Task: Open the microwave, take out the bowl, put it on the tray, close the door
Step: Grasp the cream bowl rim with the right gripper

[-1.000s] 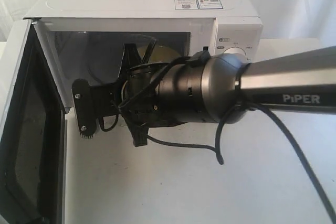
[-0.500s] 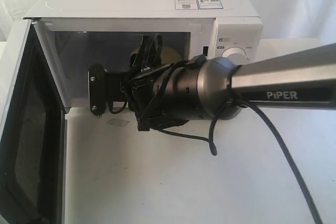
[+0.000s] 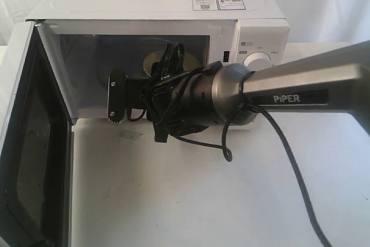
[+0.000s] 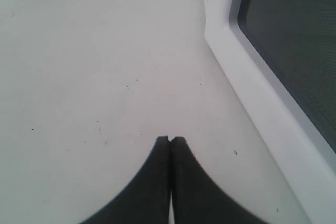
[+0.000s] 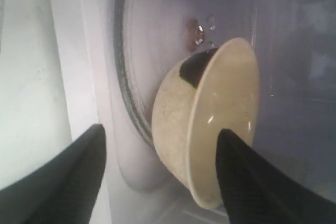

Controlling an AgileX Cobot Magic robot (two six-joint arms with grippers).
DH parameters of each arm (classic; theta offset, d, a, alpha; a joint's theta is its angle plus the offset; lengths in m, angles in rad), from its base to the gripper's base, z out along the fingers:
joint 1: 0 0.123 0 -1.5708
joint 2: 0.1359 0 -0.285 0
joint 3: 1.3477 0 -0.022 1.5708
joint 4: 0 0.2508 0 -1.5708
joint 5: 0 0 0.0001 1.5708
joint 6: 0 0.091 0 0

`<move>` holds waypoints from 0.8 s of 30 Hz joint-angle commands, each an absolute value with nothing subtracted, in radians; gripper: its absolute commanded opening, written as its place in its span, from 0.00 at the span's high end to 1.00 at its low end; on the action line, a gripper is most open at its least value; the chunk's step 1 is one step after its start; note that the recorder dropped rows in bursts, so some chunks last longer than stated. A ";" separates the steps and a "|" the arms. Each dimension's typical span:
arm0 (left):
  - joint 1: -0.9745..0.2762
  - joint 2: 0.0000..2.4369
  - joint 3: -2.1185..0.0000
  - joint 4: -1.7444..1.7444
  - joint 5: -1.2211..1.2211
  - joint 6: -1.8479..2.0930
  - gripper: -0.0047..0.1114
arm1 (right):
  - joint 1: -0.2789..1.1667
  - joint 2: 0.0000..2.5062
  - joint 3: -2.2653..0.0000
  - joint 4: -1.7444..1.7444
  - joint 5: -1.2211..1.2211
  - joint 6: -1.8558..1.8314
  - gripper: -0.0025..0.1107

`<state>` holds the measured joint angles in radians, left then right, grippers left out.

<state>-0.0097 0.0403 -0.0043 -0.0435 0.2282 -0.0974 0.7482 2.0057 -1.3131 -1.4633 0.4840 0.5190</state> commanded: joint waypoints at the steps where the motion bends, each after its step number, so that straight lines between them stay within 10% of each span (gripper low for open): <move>1: -0.012 0.036 0.000 -0.048 0.232 -0.104 0.96 | 0.723 2.019 -1.348 -1.477 0.474 0.555 0.47; 16: -0.012 0.036 0.000 -0.048 0.232 -0.104 0.96 | 0.697 2.037 -1.354 -1.473 0.408 0.565 0.58; 24: -0.012 0.036 0.000 -0.048 0.232 -0.104 0.96 | 0.697 2.037 -1.354 -1.491 0.458 0.563 0.98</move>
<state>-0.0097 0.0403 -0.0043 -0.0435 0.2282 -0.0974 0.7025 2.0371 -1.3495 -1.4776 0.4280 0.5571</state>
